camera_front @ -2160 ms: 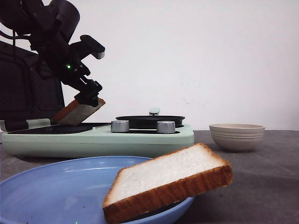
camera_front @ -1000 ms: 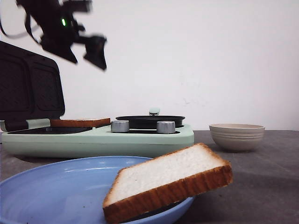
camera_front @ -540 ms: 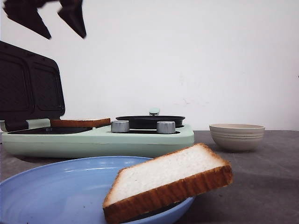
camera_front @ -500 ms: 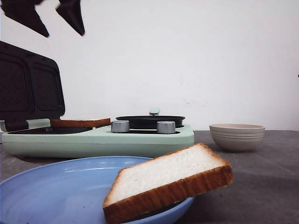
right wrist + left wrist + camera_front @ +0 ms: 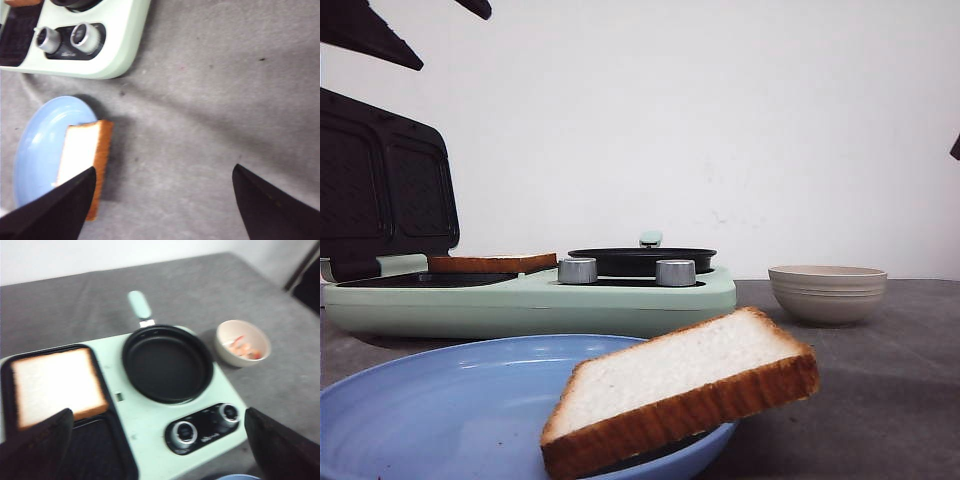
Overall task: Make breakfast with bread and shrimp
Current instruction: 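Open the left gripper and raise it away from the sandwich maker, then reach the right gripper down and grasp the remaining bread slice edge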
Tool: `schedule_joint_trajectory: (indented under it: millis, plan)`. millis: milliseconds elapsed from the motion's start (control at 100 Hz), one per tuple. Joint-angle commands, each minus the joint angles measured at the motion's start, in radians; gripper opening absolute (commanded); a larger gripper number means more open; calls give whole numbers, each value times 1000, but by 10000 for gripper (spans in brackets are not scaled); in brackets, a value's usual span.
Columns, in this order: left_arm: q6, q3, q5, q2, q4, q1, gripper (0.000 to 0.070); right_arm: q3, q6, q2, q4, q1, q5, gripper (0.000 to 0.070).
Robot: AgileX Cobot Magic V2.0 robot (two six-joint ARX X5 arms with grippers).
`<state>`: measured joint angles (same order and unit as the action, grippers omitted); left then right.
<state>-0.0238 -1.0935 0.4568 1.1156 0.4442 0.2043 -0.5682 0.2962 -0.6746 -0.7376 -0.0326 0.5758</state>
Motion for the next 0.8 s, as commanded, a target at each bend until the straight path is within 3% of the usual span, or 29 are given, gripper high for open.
schedule_joint_trajectory:
  millis: [0, 240, 500, 790]
  plan:
    - [53, 49, 60, -55, -80, -8, 660, -16, 13, -4, 3, -10, 17, 548]
    - [81, 249, 66, -248, -125, -39, 660, 18, 63, -4, 32, -59, 27, 548]
    - [86, 358, 66, -349, -72, -67, 660, 108, 245, -51, 179, -183, 58, 548]
    - [106, 489, 55, -472, -66, -75, 659, 113, 334, -245, 379, -340, 41, 548]
